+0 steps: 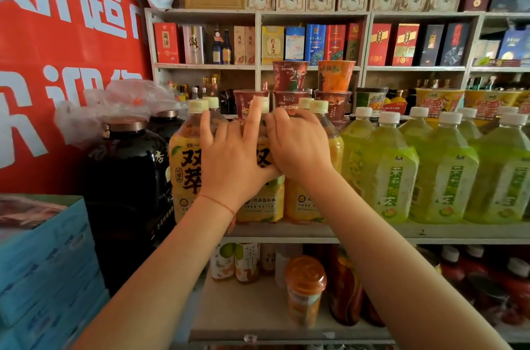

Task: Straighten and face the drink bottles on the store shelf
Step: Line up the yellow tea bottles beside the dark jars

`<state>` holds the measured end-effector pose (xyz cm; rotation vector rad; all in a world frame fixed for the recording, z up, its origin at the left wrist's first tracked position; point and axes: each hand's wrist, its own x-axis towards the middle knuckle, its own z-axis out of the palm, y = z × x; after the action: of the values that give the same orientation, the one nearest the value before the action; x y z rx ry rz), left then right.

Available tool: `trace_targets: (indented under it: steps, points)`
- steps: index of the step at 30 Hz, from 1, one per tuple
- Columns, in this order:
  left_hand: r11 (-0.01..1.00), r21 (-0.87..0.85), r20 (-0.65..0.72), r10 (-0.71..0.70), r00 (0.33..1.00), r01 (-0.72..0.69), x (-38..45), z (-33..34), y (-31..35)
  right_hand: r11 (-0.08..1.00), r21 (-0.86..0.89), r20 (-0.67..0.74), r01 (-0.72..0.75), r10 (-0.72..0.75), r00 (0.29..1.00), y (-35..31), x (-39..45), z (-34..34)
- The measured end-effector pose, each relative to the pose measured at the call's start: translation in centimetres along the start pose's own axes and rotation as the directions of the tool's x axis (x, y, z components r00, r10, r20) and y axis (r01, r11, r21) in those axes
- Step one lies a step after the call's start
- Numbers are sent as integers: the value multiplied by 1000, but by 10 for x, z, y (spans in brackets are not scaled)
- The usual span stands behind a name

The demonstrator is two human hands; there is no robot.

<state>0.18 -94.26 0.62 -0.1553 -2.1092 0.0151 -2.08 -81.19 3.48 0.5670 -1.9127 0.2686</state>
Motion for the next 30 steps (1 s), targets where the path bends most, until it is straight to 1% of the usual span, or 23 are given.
trace_targets:
  steps: [1, 4, 7, 10, 13, 15, 17, 18, 19, 20, 21, 22, 23, 24, 27, 30]
  points:
    - [1000, 4, 3, 2, 1000, -2, -1, 1, 0, 998, -61, -26, -13, 11, 1000, 5, -4, 3]
    - [1000, 3, -16, 6, 1000, -6, -3, 3, 1, 981, -195, -11, -10, 8, 1000, 19, -16, 3]
    - [1000, 9, -24, 1, 1000, -1, -4, 3, 4, 974, -218, -36, 59, -68, 997, 24, -21, 1]
    - [1000, 18, -6, -12, 1000, 13, -3, 4, 4, 987, -123, -67, 100, -109, 992, 18, -18, 4]
    - [999, 23, 17, -22, 1000, 22, -3, 3, 6, 994, 6, -97, 106, -105, 990, 14, -20, 4]
    - [1000, 11, 9, -25, 1000, 25, -6, 3, 10, 996, 69, -135, 57, -47, 990, 17, -25, 1]
    - [999, -33, -21, 0, 1000, -1, -10, 5, 17, 997, 77, -233, -5, 23, 972, 23, -25, -5]
    - [998, -56, -37, 31, 999, -33, -12, 6, 23, 994, 94, -272, -64, 88, 958, 27, -24, -8]
    - [995, -65, -43, 72, 997, -74, -13, 8, 29, 979, 140, -266, -150, 183, 946, 30, -23, -11]
    - [992, -56, -36, 114, 993, -115, -14, 10, 35, 943, 206, -185, -262, 300, 936, 32, -20, -15]
    - [989, -36, -20, 145, 989, -146, -15, 12, 41, 886, 249, -46, -391, 415, 909, 35, -16, -17]
    - [987, -10, 0, 161, 987, -161, -16, 14, 47, 828, 243, 102, -505, 495, 863, 38, -13, -19]
    - [986, 17, 18, 163, 986, -163, -17, 16, 51, 801, 202, 195, -564, 532, 824, 40, -10, -19]
    - [986, 40, 30, 160, 987, -162, -18, 17, 54, 802, 165, 222, -574, 537, 814, 42, -8, -20]
    - [986, 47, 45, 158, 986, -160, -18, 20, 60, 831, 135, 178, -540, 516, 838, 45, -4, -23]
    - [988, 20, 91, 153, 984, -155, -13, 17, 69, 852, 84, 153, -517, 502, 852, 49, -1, -25]
